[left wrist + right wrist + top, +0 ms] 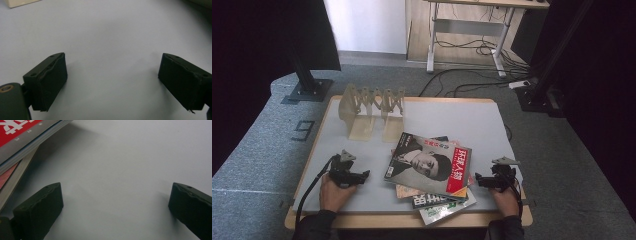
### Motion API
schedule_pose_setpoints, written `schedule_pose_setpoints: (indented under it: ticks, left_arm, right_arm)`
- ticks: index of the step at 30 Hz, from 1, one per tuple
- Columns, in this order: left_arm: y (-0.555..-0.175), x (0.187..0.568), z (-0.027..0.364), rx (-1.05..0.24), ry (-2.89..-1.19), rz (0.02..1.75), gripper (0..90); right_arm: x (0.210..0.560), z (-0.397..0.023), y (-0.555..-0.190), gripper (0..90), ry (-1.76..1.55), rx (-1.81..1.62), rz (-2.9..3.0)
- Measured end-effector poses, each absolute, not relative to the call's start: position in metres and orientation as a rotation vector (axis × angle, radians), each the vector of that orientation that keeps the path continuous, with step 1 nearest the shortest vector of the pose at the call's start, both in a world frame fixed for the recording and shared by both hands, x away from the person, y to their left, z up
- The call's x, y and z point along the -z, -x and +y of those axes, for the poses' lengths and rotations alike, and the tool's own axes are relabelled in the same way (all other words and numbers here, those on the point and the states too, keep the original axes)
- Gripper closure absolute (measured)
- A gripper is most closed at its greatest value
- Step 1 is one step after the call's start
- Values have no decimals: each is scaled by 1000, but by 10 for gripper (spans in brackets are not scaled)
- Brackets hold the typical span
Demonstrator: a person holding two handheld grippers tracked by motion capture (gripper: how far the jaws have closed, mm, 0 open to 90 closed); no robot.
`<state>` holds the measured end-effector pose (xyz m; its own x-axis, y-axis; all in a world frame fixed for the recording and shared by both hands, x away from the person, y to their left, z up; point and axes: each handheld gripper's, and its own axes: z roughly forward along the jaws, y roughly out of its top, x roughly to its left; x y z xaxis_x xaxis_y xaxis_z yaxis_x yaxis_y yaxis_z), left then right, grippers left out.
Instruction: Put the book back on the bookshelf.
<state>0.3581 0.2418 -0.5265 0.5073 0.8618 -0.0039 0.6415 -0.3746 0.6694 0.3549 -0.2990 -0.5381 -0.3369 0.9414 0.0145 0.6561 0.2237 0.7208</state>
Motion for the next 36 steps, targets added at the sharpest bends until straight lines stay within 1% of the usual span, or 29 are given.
schedule_pose_setpoints:
  ticks: [18, 22, 23, 28, 31, 36]
  left_arm:
    - [-358, 526, 242, -459, -2142, 1219, 72]
    - [-358, 526, 242, -446, -2144, 1212, 58]
    - [-358, 526, 242, -441, -2148, 1208, 34]
    - [-358, 525, 241, -455, -2173, 1217, 0]
    - [-357, 523, 241, -472, -2168, 1211, 0]
    - [-354, 515, 243, -431, -2117, 1191, 0]
  right_arm:
    - [538, -299, -355, 0, -1472, -900, 2076]
    - [538, -299, -355, 0, -1473, -904, 2074]
    - [538, -300, -354, 0, -1474, -911, 2074]
    - [537, -301, -352, 0, -1485, -933, 2074]
    - [536, -301, -351, 0, -1490, -933, 2080]
    - [534, -300, -350, 0, -1482, -934, 2097]
